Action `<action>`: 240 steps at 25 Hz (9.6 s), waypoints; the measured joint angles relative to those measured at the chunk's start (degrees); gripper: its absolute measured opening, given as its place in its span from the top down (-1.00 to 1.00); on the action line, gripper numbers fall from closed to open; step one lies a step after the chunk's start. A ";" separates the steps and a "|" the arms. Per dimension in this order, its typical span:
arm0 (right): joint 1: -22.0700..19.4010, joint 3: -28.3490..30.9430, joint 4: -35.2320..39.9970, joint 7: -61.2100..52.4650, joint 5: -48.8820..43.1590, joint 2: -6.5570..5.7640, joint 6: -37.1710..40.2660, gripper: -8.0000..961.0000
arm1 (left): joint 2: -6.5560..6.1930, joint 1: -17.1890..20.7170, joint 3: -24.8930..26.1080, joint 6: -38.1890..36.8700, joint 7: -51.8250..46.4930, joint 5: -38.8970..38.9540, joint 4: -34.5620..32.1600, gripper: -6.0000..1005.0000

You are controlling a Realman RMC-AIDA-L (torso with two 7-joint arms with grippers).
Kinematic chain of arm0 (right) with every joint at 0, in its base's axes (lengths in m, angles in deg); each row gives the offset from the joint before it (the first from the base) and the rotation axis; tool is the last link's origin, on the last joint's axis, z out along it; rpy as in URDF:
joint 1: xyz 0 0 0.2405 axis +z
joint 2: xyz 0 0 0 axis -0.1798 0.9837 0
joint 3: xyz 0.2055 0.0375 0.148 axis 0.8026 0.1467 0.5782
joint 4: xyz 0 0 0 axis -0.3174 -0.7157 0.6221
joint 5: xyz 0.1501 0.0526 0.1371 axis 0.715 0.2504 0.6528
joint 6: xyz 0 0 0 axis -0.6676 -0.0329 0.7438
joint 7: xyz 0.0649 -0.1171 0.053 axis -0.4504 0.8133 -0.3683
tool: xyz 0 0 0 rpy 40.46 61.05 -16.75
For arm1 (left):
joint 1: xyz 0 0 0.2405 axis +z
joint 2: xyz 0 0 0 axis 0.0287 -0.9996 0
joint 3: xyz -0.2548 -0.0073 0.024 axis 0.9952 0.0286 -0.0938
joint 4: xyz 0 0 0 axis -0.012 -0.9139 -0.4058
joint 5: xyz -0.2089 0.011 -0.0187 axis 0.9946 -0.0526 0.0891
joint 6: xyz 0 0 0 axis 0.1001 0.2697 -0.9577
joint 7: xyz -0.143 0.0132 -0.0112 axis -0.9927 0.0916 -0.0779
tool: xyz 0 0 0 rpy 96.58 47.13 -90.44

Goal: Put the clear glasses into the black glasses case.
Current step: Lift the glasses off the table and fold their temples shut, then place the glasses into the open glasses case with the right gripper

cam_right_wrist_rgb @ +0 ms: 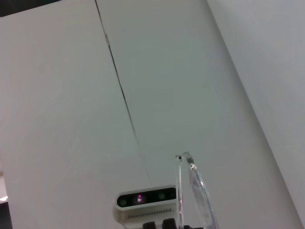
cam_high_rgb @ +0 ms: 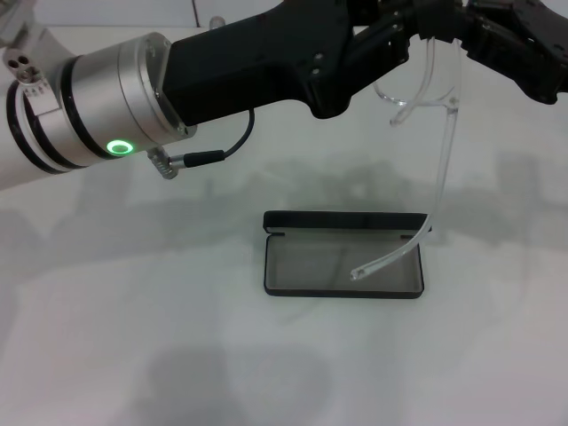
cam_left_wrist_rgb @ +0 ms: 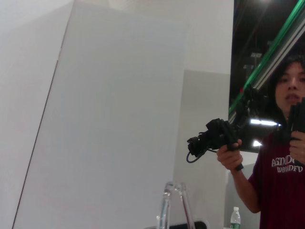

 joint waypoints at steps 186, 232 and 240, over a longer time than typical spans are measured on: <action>1.76 -9.02 -26.66 16.22 25.66 -0.23 1.66 0.88 | -1.27 -7.25 -16.73 1.18 11.30 22.69 13.46 0.81; -7.89 -66.07 67.99 -54.00 -74.74 0.34 -28.24 0.87 | -8.70 13.18 32.58 -12.12 -0.89 -24.45 9.55 0.79; -8.91 -70.54 67.56 -58.14 -81.78 0.37 -31.28 0.87 | -8.69 13.04 32.64 -11.30 -0.88 -24.45 9.60 0.78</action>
